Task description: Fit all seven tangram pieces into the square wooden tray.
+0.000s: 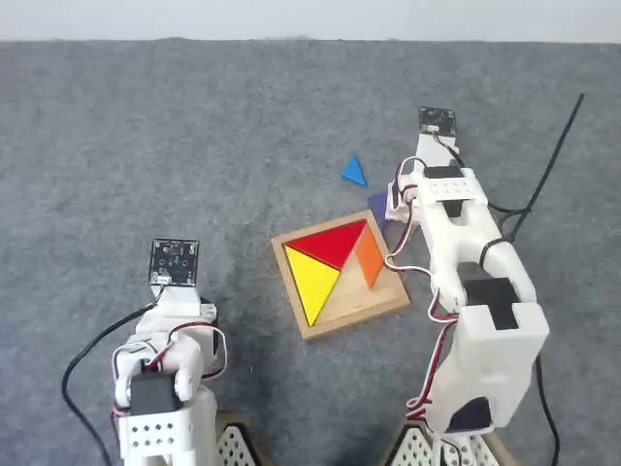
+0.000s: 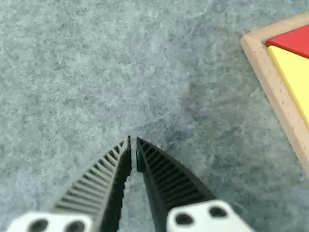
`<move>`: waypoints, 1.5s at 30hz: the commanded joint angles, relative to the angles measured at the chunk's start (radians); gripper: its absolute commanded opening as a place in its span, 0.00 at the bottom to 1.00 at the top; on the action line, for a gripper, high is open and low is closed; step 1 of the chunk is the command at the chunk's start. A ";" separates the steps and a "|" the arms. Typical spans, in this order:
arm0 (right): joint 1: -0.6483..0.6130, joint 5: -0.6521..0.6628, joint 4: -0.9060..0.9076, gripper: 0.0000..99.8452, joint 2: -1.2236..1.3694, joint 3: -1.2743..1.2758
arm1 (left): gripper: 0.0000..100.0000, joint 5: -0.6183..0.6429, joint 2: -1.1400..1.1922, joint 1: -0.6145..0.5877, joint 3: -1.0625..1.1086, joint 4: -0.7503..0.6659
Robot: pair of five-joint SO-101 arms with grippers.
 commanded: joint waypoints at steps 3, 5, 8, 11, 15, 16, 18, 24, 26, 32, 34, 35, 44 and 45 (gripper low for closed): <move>0.008 -0.114 -0.018 0.15 0.002 -0.046 | 0.02 0.017 -0.018 -0.002 -0.013 0.003; 0.008 -0.132 -0.018 0.17 0.002 -0.046 | 0.02 0.017 -0.018 -0.002 -0.013 0.003; 0.005 -0.132 -0.016 0.23 0.002 -0.048 | 0.02 0.017 -0.018 -0.002 -0.013 0.003; 0.008 -0.135 -0.015 0.27 0.002 -0.048 | 0.02 0.017 -0.018 -0.002 -0.013 0.003; 0.007 -0.224 -0.015 0.28 0.002 -0.048 | 0.02 0.017 -0.018 -0.002 -0.013 0.003; 0.007 -0.244 -0.016 0.28 0.002 -0.048 | 0.02 0.017 -0.018 -0.002 -0.013 0.003; 0.008 -0.259 -0.018 0.28 0.002 -0.048 | 0.02 0.017 -0.018 -0.002 -0.013 0.003; 0.010 -0.259 -0.018 0.27 0.004 -0.048 | 0.02 0.017 -0.018 -0.002 -0.013 0.003; 0.010 -0.261 -0.016 0.27 0.004 -0.048 | 0.02 0.017 -0.018 -0.002 -0.013 0.003; 0.010 -0.261 0.002 0.27 0.010 -0.069 | 0.02 0.017 -0.018 -0.002 -0.013 0.003; 0.022 -0.261 0.036 0.27 0.039 -0.110 | 0.02 0.017 -0.018 -0.002 -0.013 0.003; 0.030 -0.261 0.061 0.27 0.062 -0.138 | 0.02 0.017 -0.018 -0.002 -0.013 0.003; 0.051 -0.308 0.278 0.27 0.225 -0.376 | 0.02 0.017 -0.018 -0.002 -0.013 0.003; 0.051 -0.315 0.283 0.26 0.226 -0.376 | 0.02 0.017 -0.018 -0.002 -0.013 0.003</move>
